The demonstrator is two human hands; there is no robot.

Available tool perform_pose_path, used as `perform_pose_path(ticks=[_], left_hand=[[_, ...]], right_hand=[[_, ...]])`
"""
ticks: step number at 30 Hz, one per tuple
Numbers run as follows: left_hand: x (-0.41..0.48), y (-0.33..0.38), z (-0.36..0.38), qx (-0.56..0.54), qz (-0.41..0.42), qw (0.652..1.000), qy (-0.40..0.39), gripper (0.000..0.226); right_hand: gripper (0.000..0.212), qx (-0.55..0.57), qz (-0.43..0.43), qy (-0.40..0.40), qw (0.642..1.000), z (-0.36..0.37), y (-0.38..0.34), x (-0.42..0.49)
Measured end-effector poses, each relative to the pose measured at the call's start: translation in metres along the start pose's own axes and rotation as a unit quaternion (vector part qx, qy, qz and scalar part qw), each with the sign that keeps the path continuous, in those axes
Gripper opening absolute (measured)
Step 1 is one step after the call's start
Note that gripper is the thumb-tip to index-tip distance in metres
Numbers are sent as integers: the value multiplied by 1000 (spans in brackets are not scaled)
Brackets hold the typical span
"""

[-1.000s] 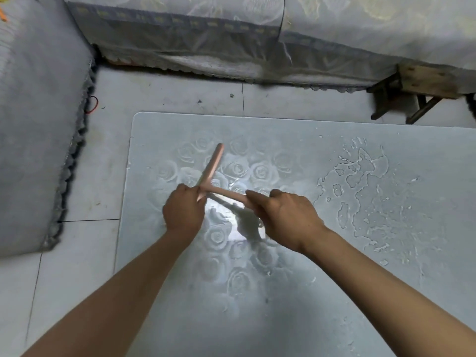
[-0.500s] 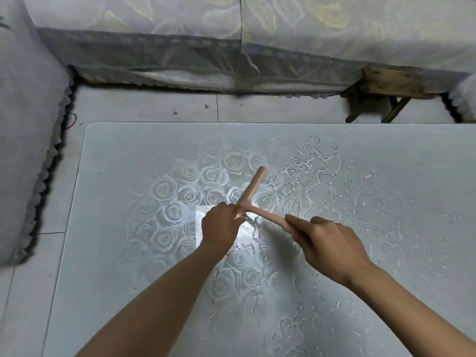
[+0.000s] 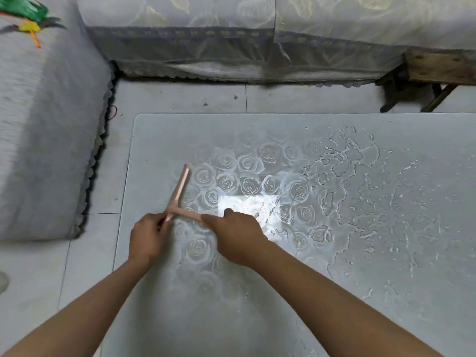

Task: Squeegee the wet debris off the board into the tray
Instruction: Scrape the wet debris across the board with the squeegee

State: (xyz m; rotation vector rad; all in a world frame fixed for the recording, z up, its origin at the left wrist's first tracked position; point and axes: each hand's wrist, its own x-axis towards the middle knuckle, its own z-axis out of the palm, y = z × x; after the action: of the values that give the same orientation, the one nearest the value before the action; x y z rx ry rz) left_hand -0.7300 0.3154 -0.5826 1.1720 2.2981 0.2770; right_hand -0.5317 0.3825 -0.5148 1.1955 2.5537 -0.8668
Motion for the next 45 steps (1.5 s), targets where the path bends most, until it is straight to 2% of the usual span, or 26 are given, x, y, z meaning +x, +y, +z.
perform_pose_path(ticks=[3, 8, 15, 18, 21, 23, 26, 31, 34, 39, 42, 45], left_hand=[[-3, 18, 20, 18, -20, 999, 39, 25], [1, 87, 50, 6, 45, 999, 10, 28], [-12, 193, 117, 9, 101, 992, -73, 31], [-27, 206, 133, -26, 104, 986, -130, 29], [-36, 190, 124, -122, 79, 969, -198, 25], [-44, 163, 104, -162, 72, 968, -179, 24], [-61, 100, 66, -153, 68, 983, -72, 20], [-82, -7, 16, -136, -37, 990, 14, 18], [-88, -44, 11, -99, -87, 991, 38, 22], [-97, -28, 42, -79, -120, 988, 55, 24], [-101, 12, 66, -91, -84, 991, 43, 22], [-110, 68, 99, -90, -24, 995, 25, 23]], right_hand=[[58, 30, 15, -33, 999, -1, 24, -9], [53, 12, 51, 3, 999, -29, 88, -39], [40, 17, 143, 53, 988, -52, 178, -118], [38, -3, 161, 53, 986, -57, 187, -147], [36, -49, 154, 87, 983, -59, 168, -162], [39, -36, 130, 87, 987, -59, 139, -162], [39, 19, 68, 60, 996, -49, 86, -142], [44, 9, -13, -16, 1000, -7, -11, -78], [40, -17, -39, -43, 998, 12, -45, -57], [46, -6, -28, -63, 998, 22, -23, -71], [51, 0, -5, -56, 998, 10, 23, -97], [43, 22, 28, -43, 998, -9, 81, -131]])
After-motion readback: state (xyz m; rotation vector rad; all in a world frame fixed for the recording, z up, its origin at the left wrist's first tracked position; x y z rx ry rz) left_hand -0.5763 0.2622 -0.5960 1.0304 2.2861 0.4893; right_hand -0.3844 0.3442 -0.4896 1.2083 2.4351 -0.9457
